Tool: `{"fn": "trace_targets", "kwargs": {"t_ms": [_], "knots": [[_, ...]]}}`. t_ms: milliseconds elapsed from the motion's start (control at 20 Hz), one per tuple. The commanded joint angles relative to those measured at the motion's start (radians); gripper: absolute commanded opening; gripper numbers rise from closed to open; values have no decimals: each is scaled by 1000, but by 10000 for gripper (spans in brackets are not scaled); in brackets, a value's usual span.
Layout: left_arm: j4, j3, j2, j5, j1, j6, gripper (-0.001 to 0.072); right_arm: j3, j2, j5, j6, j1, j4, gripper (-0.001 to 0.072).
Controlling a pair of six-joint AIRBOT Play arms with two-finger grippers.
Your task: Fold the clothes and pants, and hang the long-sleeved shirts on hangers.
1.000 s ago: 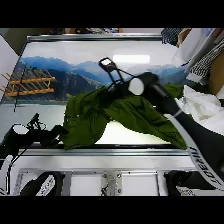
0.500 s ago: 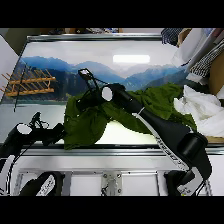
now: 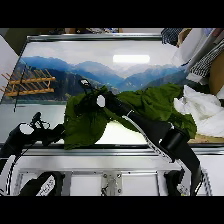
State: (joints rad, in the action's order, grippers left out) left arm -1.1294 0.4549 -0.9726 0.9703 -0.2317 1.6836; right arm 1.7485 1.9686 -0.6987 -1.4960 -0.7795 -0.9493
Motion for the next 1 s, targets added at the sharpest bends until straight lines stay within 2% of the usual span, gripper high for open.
{"fn": "trace_targets", "kwargs": {"t_ms": [0, 400, 450, 500, 550, 600, 750, 800, 950], "knots": [[-3, 0, 1, -6, 53, 1, 11, 26, 55, 60, 0, -2, 36, 583], [-1, 0, 1, -5, 101, 20, 11, 66, 131, 194, 0, -5, 126, 570], [-1, 0, 1, -5, 101, 20, 11, 66, 136, 206, 0, -6, 128, 486], [-1, 0, 1, -4, 101, 23, 11, 66, 138, 210, 0, -7, 127, 257], [-2, 1, 1, -4, 101, 34, 11, 67, 137, 213, 0, -7, 127, 65], [-3, 4, 1, -4, 101, 35, 11, 67, 128, 211, 8, -6, 126, 17], [-60, 121, 2, 43, 101, 33, 11, 67, 21, 122, 165, 20, -5, 15], [-91, 203, 2, 76, 101, 31, 11, 69, -47, 71, 193, 40, -100, 15], [-109, 574, 2, 150, 101, -26, 11, 119, -272, -69, 190, 121, -321, 14]]}}
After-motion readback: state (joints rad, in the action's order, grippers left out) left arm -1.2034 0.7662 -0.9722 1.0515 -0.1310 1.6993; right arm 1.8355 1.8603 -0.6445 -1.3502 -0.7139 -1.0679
